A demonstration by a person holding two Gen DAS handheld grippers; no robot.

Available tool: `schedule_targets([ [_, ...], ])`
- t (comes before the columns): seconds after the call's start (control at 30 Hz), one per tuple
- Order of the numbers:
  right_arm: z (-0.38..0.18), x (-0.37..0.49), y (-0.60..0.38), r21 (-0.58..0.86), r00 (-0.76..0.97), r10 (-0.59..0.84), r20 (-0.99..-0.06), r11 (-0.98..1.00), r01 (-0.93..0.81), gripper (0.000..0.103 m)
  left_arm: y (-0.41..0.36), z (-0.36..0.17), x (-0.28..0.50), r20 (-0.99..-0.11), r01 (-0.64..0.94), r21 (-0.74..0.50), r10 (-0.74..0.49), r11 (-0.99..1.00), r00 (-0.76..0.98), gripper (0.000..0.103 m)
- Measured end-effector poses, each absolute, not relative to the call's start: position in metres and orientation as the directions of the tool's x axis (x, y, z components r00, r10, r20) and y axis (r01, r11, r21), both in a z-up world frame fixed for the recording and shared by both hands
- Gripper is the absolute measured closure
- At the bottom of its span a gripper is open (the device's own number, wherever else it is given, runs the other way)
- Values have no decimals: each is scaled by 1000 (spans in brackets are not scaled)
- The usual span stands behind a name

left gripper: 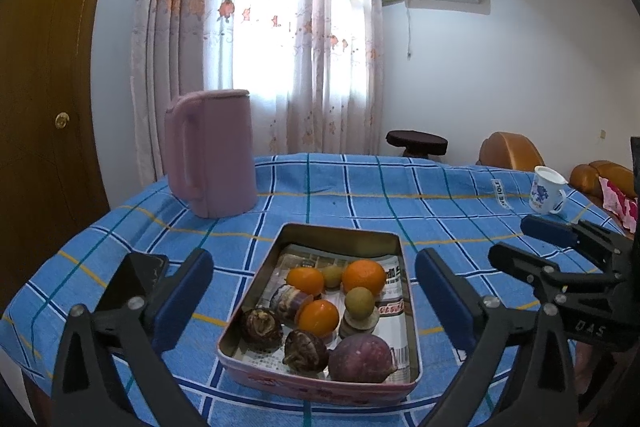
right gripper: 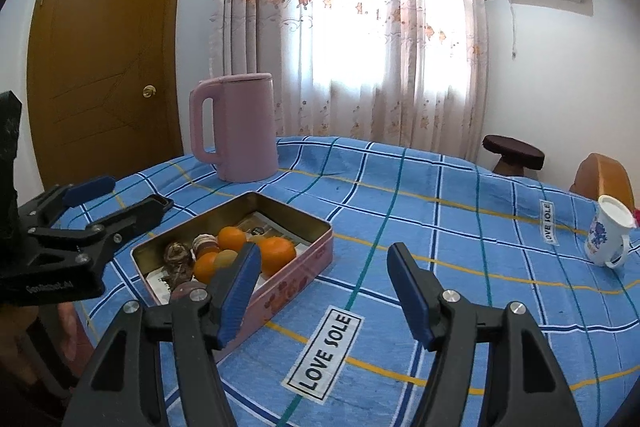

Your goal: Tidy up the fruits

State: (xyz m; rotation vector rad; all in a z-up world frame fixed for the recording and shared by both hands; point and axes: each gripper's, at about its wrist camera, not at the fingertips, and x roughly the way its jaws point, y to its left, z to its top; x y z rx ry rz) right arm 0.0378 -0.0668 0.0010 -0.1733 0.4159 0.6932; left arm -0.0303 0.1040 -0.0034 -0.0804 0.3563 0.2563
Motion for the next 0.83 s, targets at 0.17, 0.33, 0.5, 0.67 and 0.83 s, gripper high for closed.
schedule_targets([
  [0.17,5,35,-72,-41,714,568,-409,770,-636,36,95,3,-33,-330,-250,-11,233,968,915,0],
  [0.33,9,33,-78,-53,730,559,-394,779,-625,36,87,9,-35,-318,-237,-6,222,972,922,0],
  [0.5,8,35,-83,-49,736,551,-393,787,-615,36,87,9,-33,-335,-230,-27,208,973,919,0],
  [0.67,5,35,-84,-51,737,546,-399,789,-612,36,85,5,-29,-354,-234,-12,215,972,910,0],
  [0.83,2,36,-85,-51,737,542,-404,791,-610,36,83,3,-31,-350,-227,-21,205,974,914,0],
])
